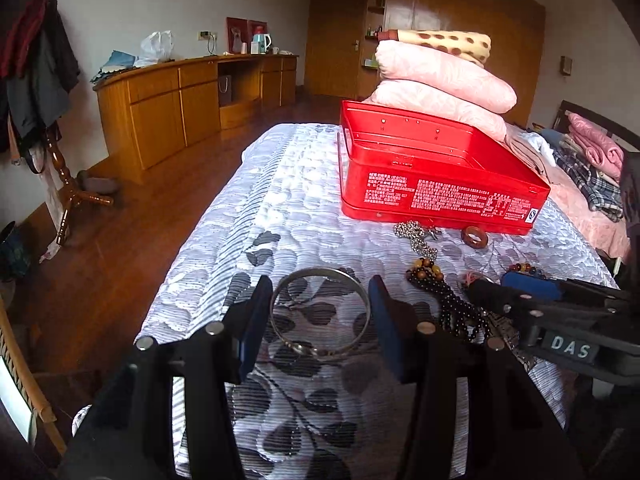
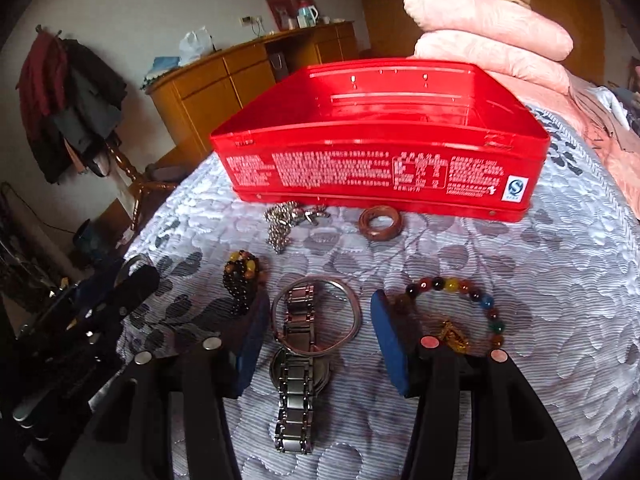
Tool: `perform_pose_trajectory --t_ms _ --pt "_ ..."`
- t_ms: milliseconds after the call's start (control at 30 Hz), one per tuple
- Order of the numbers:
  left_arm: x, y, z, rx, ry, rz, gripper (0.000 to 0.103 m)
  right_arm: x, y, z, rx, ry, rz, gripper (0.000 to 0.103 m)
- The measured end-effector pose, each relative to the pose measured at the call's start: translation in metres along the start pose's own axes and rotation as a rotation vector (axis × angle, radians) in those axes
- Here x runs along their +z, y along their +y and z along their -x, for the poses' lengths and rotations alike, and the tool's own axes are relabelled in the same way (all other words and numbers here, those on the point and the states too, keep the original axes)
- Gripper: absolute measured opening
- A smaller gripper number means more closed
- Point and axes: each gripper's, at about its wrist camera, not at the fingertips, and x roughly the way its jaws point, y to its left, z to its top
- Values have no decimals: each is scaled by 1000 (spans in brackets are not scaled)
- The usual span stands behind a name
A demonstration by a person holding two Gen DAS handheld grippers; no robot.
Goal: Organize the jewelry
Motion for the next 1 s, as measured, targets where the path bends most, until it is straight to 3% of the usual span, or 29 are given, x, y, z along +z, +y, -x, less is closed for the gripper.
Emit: perform_pose_trajectory --t_ms 367,467,567,800,1000 --pt "1 2 -3 -16 2 9 48 -1 8 -5 -35 19 43 54" --pt "0 2 -2 -14 1 8 48 -1 7 -4 -46 11 41 46" --pt "0 1 -2 -11 -3 2 48 -2 4 -2 -28 4 29 46" --pt "-1 2 0 -2 -4 8 48 -4 3 14 -14 -48 38 46" --pt "8 -2 2 0 -25 4 48 7 -1 34 -54 -101 51 46"
